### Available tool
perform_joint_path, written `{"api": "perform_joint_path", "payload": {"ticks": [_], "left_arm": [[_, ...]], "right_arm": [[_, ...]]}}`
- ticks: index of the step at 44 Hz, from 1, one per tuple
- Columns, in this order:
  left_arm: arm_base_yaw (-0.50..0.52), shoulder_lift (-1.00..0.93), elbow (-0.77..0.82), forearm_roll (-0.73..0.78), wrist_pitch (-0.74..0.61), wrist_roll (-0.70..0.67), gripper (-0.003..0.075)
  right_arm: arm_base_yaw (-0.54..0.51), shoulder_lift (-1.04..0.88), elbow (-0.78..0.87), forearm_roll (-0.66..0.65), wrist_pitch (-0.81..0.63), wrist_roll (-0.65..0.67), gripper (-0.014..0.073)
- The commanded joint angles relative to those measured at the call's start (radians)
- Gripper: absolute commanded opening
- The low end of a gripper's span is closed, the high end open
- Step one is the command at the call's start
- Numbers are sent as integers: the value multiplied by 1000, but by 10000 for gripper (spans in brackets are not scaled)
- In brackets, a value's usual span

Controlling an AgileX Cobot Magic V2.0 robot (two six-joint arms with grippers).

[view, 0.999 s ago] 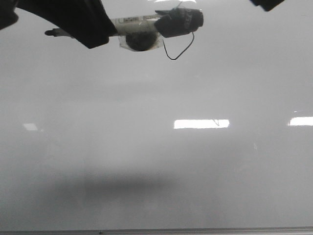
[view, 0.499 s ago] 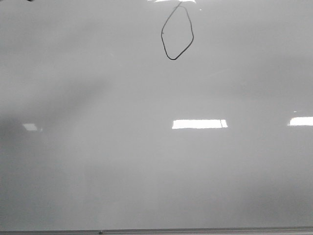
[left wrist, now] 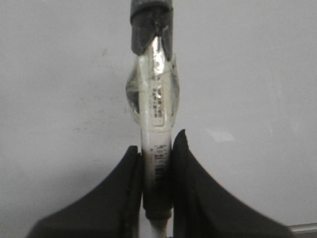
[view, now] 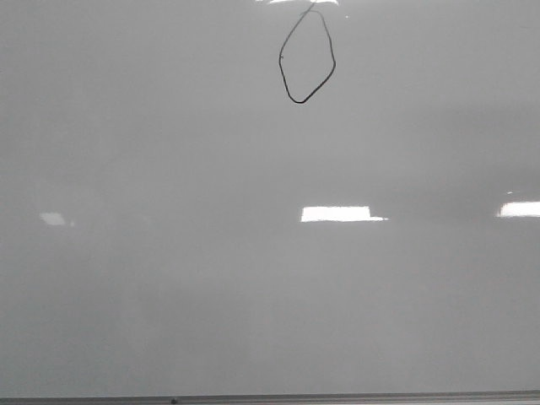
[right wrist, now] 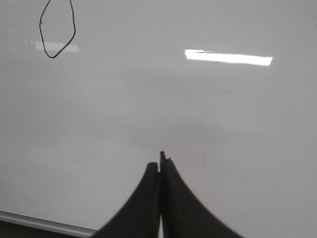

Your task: Write number 6 on whiteboard

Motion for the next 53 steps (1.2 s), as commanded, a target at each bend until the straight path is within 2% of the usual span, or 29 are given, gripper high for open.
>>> {"api": "perform_joint_path", "payload": {"ticks": [1, 11, 24, 41, 46, 53], "left_arm": [[52, -9, 34, -55, -176, -10, 6], [105, 9, 96, -74, -358, -10, 6], [106, 241, 93, -81, -510, -10, 7], [106, 410, 93, -81, -685, -10, 13], [106, 445, 85, -81, -691, -10, 15], [106, 449, 80, -81, -703, -10, 97]], "right_arm": [[-6, 2, -15, 1, -81, 3, -67], [-6, 2, -2, 1, -99, 3, -67], [-6, 2, -2, 1, -106, 3, -67], [-6, 2, -2, 1, -106, 3, -67], [-6, 2, -2, 1, -107, 3, -67], [-6, 2, -2, 1, -107, 3, -67]]}}
